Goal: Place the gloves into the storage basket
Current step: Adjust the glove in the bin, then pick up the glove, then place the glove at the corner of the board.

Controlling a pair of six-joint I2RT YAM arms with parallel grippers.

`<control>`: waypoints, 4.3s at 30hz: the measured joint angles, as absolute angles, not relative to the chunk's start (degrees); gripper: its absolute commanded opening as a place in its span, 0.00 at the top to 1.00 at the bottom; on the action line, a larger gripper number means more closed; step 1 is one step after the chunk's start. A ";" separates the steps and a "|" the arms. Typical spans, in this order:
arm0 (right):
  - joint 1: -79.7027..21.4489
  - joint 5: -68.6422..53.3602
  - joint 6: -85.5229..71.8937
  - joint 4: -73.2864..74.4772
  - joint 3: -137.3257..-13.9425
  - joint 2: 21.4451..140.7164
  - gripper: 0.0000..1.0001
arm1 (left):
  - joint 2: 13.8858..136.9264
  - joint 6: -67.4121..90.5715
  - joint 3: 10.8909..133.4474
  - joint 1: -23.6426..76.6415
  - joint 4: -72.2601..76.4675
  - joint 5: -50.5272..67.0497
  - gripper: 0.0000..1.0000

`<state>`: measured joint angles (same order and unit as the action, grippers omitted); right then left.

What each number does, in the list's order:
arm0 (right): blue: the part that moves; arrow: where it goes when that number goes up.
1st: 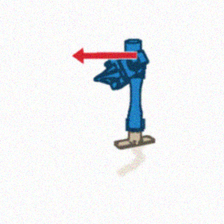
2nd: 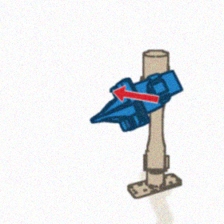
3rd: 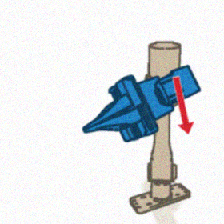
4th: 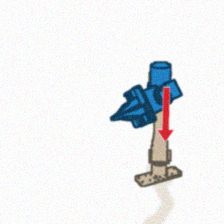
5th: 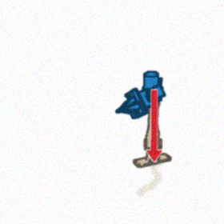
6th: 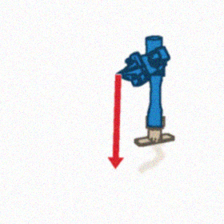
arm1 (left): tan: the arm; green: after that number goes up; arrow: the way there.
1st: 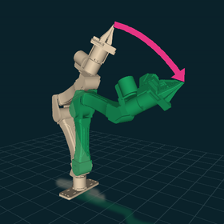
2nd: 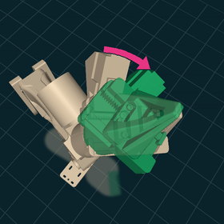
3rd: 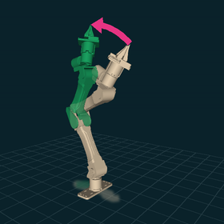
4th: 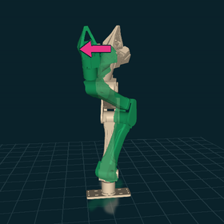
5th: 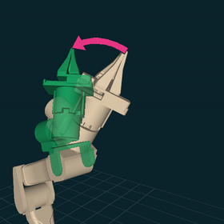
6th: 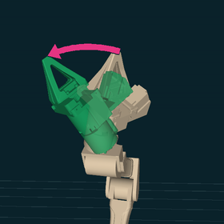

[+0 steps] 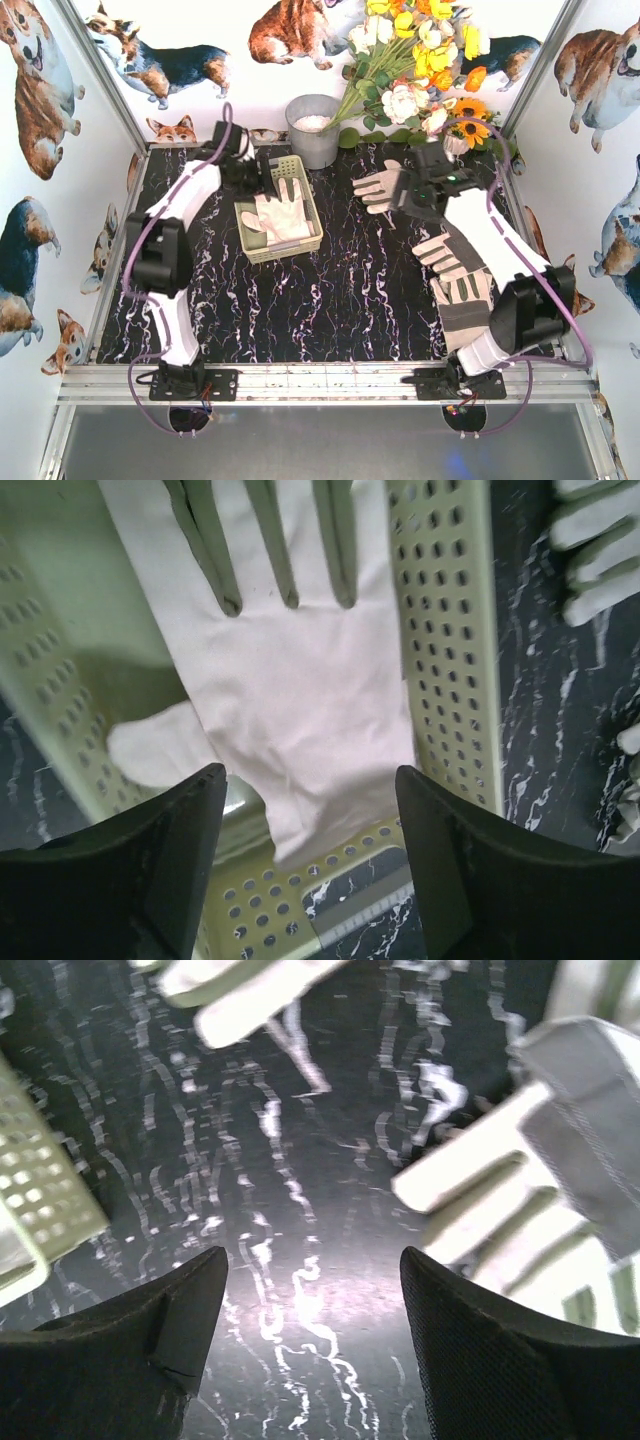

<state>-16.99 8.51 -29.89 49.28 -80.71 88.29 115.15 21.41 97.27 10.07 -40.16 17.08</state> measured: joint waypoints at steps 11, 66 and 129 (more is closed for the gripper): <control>1.58 10.57 -33.26 49.39 -70.94 84.29 0.28 | 98.91 21.37 92.68 9.54 -39.99 8.60 0.27; 10.72 -14.68 -55.55 49.69 -68.36 82.85 1.00 | 75.00 27.79 71.42 17.45 -34.83 7.14 0.15; -0.75 -44.80 -46.92 44.93 -59.46 55.22 0.37 | 72.16 34.57 64.14 56.97 -15.86 4.60 1.00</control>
